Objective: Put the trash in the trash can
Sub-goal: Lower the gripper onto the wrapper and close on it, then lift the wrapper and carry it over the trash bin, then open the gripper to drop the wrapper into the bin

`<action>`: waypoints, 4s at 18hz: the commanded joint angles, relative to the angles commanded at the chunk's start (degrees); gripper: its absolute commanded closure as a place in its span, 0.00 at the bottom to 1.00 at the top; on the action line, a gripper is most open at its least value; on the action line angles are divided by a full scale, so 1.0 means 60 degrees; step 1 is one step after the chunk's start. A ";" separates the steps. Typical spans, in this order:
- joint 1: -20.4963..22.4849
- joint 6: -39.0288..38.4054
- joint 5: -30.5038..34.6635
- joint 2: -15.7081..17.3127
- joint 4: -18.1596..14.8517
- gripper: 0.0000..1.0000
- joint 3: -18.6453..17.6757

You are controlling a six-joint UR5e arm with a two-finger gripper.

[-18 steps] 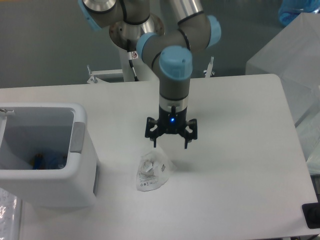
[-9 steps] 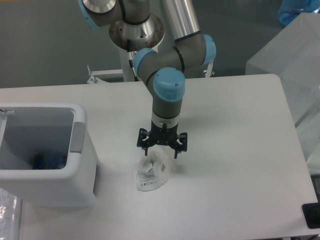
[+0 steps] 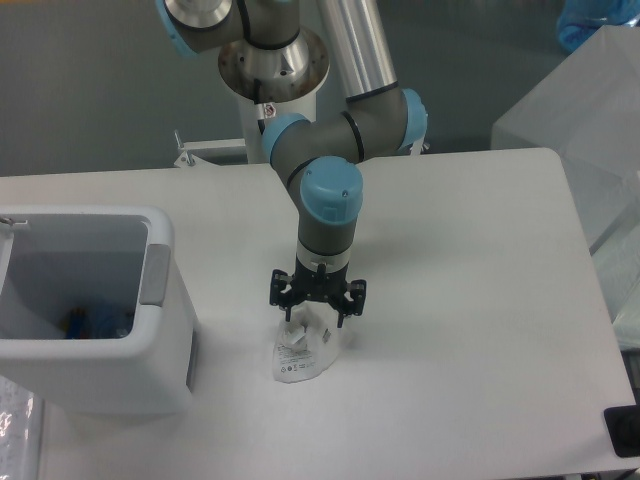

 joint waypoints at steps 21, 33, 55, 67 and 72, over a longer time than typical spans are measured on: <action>0.0176 -0.0453 -0.0248 -0.0073 0.0000 0.91 0.1243; 0.0249 -0.4672 -0.1479 0.0613 -0.0015 0.91 0.4687; -0.2606 -0.4981 -0.2183 0.3208 -0.0015 0.89 0.3326; -0.3062 -0.4250 -0.2139 0.3237 0.0029 0.30 0.2153; -0.3062 -0.3824 -0.2110 0.3296 0.0000 0.00 0.2212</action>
